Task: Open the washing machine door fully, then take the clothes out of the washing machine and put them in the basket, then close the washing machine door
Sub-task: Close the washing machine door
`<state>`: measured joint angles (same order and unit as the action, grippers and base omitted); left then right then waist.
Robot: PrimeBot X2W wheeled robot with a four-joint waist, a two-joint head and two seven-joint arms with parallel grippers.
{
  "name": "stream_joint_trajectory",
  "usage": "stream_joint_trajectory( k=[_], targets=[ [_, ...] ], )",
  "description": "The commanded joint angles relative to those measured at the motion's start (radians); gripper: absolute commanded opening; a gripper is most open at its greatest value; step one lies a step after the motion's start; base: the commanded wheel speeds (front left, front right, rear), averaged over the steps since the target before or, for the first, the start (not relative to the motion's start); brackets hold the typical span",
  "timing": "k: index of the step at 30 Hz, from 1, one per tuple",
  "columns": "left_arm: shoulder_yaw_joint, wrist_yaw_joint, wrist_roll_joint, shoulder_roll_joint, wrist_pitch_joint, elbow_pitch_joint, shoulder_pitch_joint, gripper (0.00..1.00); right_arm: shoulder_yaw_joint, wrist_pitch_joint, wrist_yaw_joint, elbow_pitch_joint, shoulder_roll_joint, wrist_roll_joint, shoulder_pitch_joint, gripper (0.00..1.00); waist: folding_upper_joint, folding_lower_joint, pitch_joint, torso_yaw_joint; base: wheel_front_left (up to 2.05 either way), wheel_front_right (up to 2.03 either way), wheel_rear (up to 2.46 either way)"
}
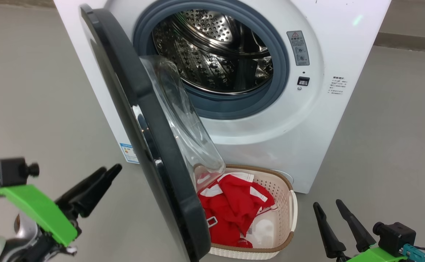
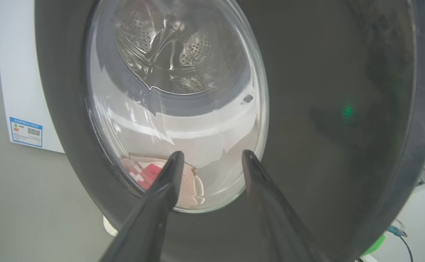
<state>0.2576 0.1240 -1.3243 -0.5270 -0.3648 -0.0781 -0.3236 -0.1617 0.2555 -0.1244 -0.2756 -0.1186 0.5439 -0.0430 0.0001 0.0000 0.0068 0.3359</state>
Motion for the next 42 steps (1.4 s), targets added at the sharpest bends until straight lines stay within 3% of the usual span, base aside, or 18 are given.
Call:
stream_joint_trajectory(
  k=[1, 20, 30, 36, 42],
  targets=[
    [-0.051, 0.007, -0.007, -0.037, 0.043, -0.007, 0.003, 1.00, -0.016, 0.006, -0.006, 0.024, -0.005, -0.010, 0.005, 1.00, -0.0001, 0.0000, -0.008, 0.005, 0.00, 0.00, 0.00],
    [-0.013, 0.007, -0.022, 0.032, 0.346, -0.172, 0.175, 1.00, -0.022, 0.006, -0.006, 0.022, -0.014, -0.010, 0.004, 1.00, -0.0001, 0.0000, -0.014, 0.015, 0.00, 0.00, 0.00],
    [0.054, 0.007, -0.012, 0.076, 0.511, -0.237, 0.224, 1.00, -0.026, 0.006, -0.006, 0.017, -0.017, -0.009, 0.006, 1.00, -0.0001, 0.0000, -0.016, 0.012, 0.00, 0.00, 0.00],
    [0.104, 0.007, 0.068, 0.083, 0.605, -0.291, 0.234, 1.00, -0.030, 0.006, -0.006, 0.014, -0.017, -0.007, 0.004, 1.00, -0.0001, 0.0000, -0.021, 0.010, 0.00, 0.00, 0.00],
    [0.028, 0.007, 0.213, 0.120, 0.626, -0.352, 0.223, 1.00, -0.029, 0.006, -0.006, 0.012, -0.018, -0.005, -0.003, 1.00, -0.0001, 0.0000, -0.032, 0.012, 0.00, 0.00, 0.00]
  ],
)
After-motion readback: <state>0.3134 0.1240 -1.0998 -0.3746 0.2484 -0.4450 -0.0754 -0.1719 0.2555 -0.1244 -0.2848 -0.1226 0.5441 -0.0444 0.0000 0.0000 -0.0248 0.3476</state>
